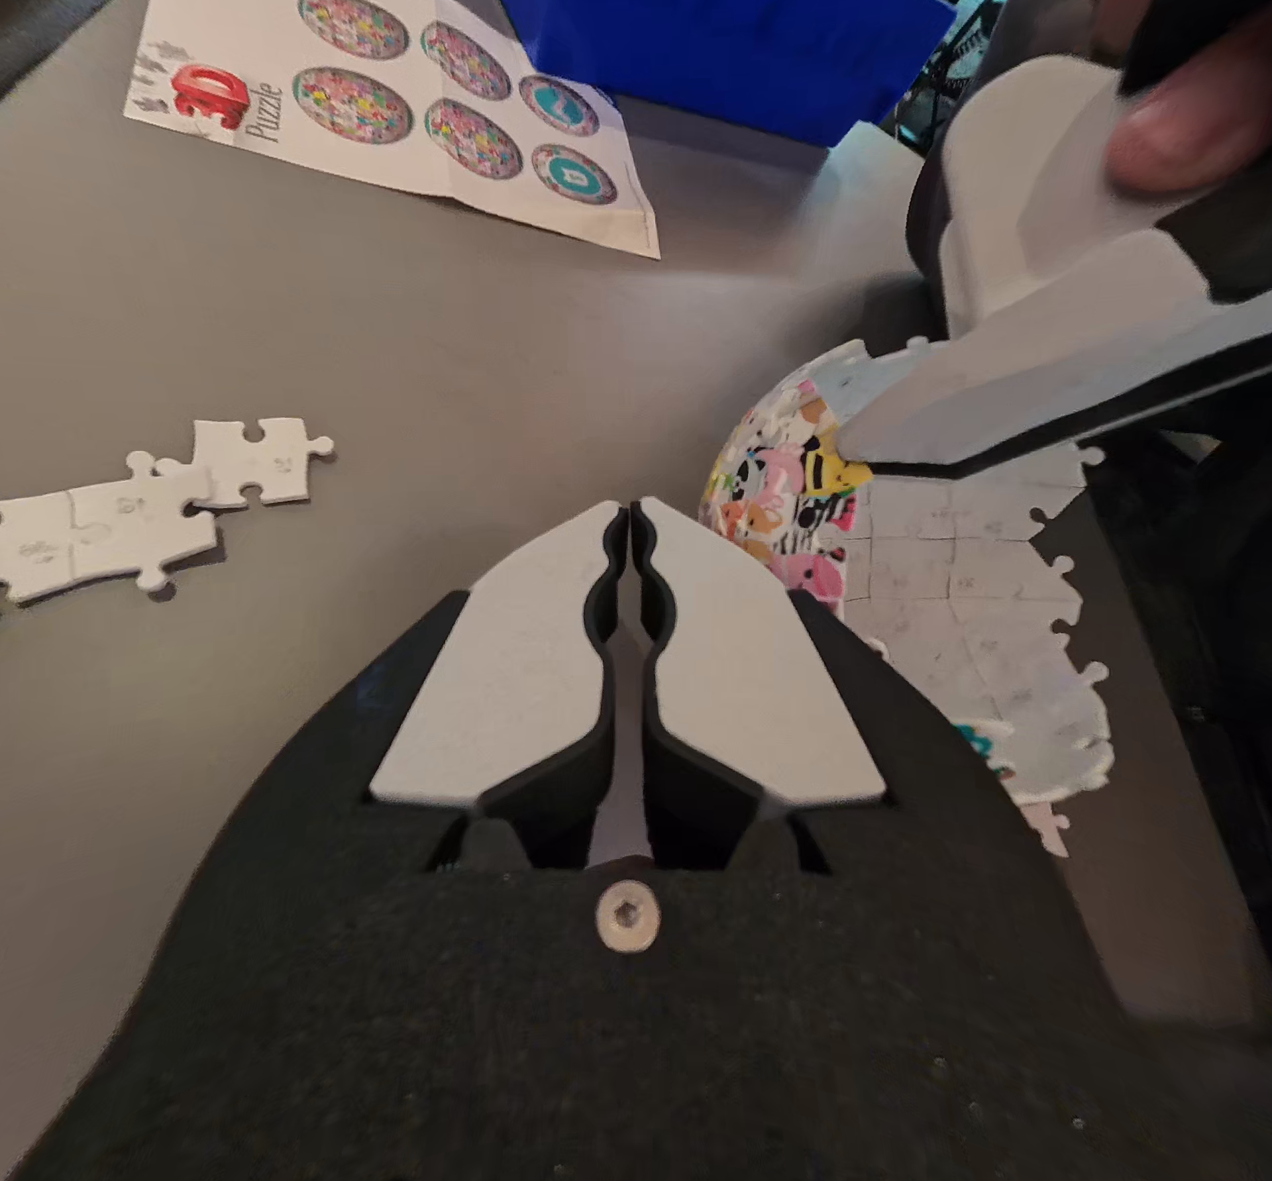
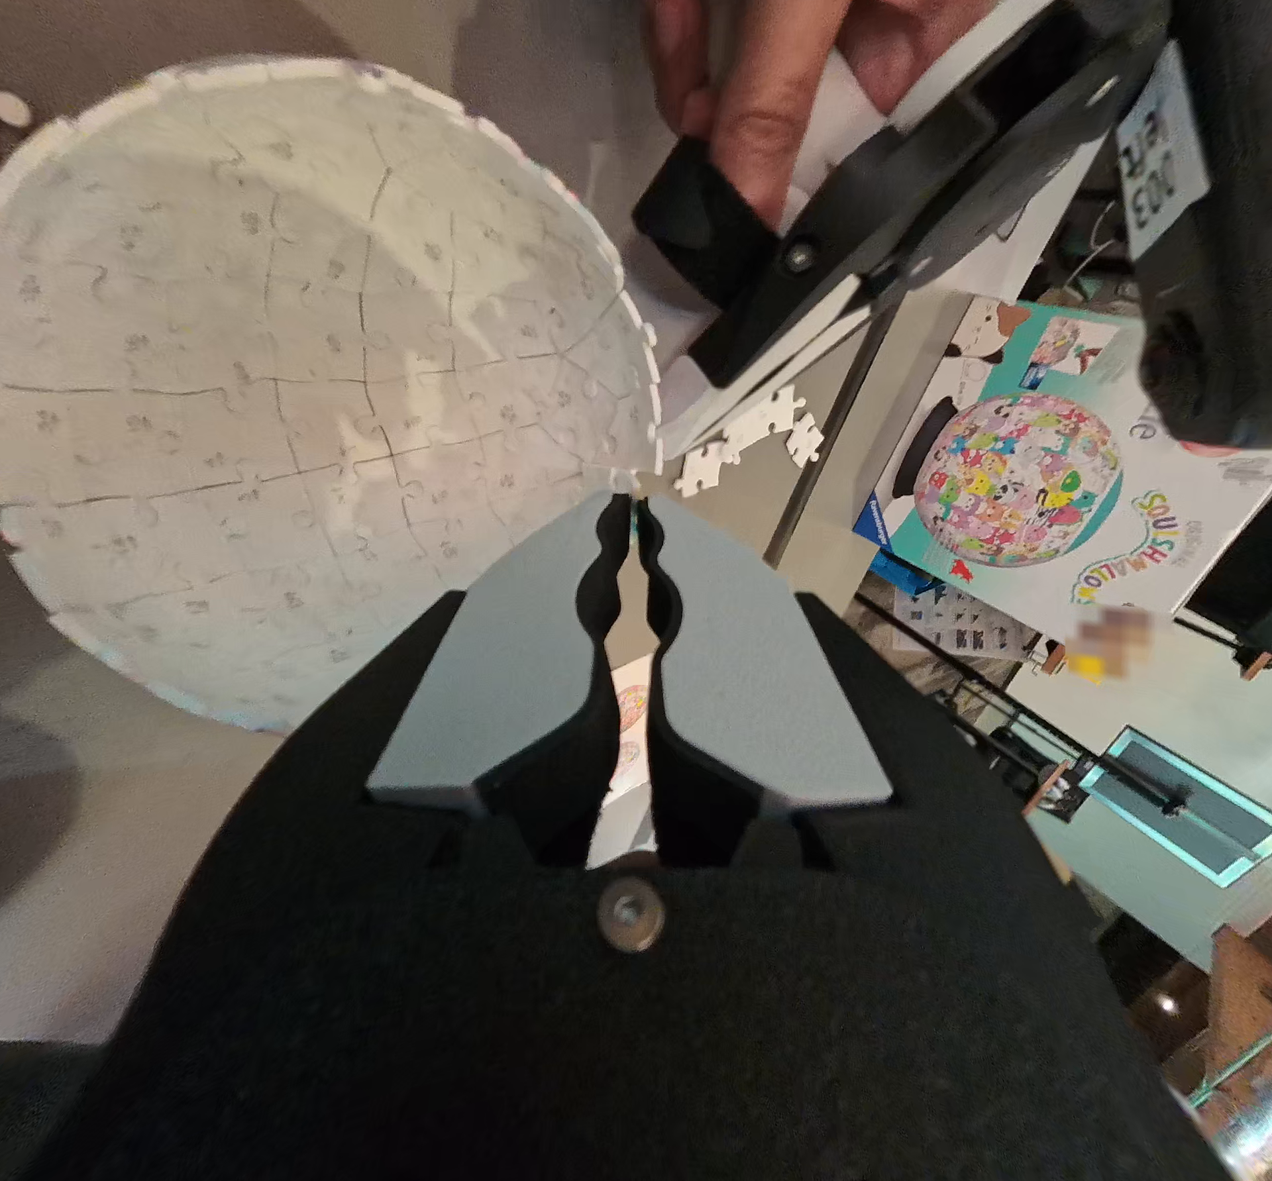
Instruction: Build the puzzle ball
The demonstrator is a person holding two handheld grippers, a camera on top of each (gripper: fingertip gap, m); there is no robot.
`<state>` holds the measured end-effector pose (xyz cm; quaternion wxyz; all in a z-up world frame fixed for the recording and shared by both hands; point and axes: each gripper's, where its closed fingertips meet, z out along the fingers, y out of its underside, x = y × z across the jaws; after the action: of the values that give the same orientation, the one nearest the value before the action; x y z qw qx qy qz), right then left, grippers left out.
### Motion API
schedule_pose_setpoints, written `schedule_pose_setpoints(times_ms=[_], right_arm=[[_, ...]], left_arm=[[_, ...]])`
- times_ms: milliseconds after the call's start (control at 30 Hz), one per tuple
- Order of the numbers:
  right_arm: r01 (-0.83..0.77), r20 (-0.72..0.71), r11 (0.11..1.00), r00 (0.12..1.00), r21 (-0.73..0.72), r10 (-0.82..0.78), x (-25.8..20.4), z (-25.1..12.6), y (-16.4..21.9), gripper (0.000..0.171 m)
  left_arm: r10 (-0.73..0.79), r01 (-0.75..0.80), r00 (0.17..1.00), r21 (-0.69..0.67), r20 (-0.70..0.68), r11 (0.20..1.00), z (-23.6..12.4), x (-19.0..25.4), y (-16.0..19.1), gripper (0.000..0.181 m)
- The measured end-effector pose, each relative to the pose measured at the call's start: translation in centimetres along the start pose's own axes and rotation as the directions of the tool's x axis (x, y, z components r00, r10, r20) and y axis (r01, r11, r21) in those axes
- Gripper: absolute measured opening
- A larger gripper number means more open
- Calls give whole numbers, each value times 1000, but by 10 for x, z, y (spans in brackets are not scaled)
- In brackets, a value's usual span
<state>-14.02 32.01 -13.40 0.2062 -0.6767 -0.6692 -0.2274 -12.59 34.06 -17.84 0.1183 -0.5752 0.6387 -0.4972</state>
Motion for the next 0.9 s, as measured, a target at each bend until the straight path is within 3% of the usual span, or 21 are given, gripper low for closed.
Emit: schedule_pose_setpoints(times_ms=[267, 900], right_arm=[[-97, 21, 994, 995, -43, 98, 3, 5, 6, 2], [-50, -46, 996, 998, -72, 47, 13, 5, 9, 2]], left_arm=[[15, -15, 1000, 18, -16, 1000, 5, 2, -4, 0], [-8, 8, 1000, 12, 24, 1000, 5, -5, -4, 0]])
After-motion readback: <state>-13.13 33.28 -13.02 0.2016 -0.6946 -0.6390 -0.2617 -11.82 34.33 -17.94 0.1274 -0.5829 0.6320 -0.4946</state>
